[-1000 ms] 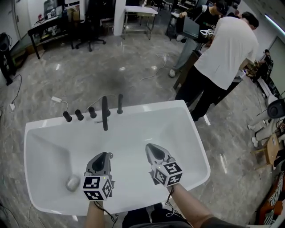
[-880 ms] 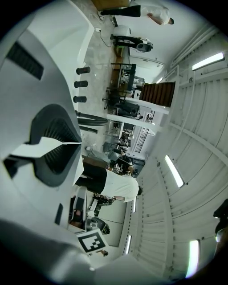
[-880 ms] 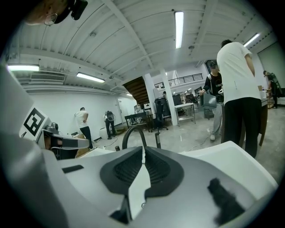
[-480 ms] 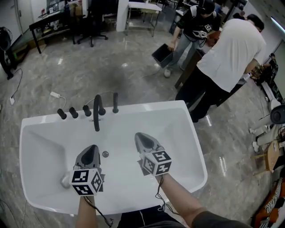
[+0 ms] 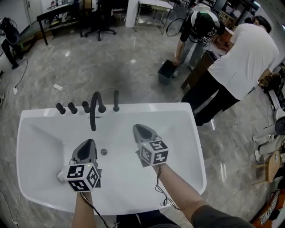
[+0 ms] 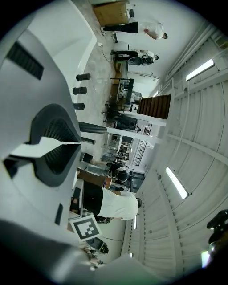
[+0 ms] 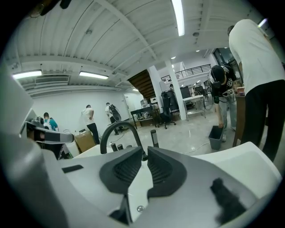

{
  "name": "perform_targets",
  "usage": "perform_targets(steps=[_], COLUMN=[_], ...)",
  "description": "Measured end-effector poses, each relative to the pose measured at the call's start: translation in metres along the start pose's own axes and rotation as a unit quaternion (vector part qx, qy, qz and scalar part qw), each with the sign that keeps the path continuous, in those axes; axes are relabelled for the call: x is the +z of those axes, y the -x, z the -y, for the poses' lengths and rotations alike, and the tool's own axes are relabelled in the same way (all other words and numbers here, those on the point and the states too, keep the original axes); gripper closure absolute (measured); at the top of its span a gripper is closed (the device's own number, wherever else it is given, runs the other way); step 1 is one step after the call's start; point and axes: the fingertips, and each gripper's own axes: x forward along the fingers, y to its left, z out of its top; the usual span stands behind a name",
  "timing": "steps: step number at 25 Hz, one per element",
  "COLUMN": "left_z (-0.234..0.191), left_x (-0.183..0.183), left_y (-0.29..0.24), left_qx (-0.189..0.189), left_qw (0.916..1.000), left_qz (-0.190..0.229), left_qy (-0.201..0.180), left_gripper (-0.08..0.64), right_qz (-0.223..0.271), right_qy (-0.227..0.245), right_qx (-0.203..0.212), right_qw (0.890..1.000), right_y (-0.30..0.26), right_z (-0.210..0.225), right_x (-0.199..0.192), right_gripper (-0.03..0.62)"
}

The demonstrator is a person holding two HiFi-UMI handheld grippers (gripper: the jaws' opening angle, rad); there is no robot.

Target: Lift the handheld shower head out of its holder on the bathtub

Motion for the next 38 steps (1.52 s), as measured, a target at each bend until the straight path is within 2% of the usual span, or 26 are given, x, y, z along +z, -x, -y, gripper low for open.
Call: perform_targets(steps=[4, 5, 7, 15, 21, 26, 33, 38], left_z=[-0.009, -0.012, -0.018, -0.033, -0.04, -0.043, -0.056, -0.072], left_x=[0.002, 0.003, 0.004, -0.002, 0.0, 0.008, 0.005, -0.004], left_y=[-0.013, -0.016, -0.021, -0.037, -0.052, -0.06, -0.071, -0.076], left_qx=[0.01, 0.013, 0.019, 0.029, 0.03, 0.032, 0.037, 0.056], left_qw=[0.9999, 0.9999, 0.9998, 0.9994, 0.9995, 0.9994, 0.9992, 0.9983], left_qz=[0.0, 0.001, 0.003, -0.001, -0.002, 0.011, 0.015, 0.012], left_qy=[-0.009, -0.009, -0.01, -0.018, -0.013, -0.008, 0.003, -0.009], left_gripper=[0.537, 0.537, 0.537, 0.537, 0.537, 0.537, 0.537, 0.537], right_qz=[-0.004, -0.006, -0.012, -0.014, -0.01, -0.027, -0.041, -0.023], right_qy=[0.022, 0.021, 0.011, 0.01, 0.002, 0.027, 0.059, 0.034], right_qx=[0.009, 0.016, 0.027, 0.038, 0.021, 0.022, 0.002, 0.001], right_qw=[1.0, 1.0, 1.0, 0.999, 1.0, 0.999, 0.997, 0.999], right_y=[-0.026, -0.033, -0.049, -0.09, -0.12, -0.15, -0.198, -0.224], right_z=[0.004, 0.004, 0.004, -0.001, 0.012, 0.021, 0.044, 0.053], right_x=[-0.002, -0.003, -0.005, -0.004, -0.004, -0.01, -0.021, -0.017], right_gripper=[0.558, 0.546, 0.469, 0.409, 0.364, 0.362, 0.362, 0.362])
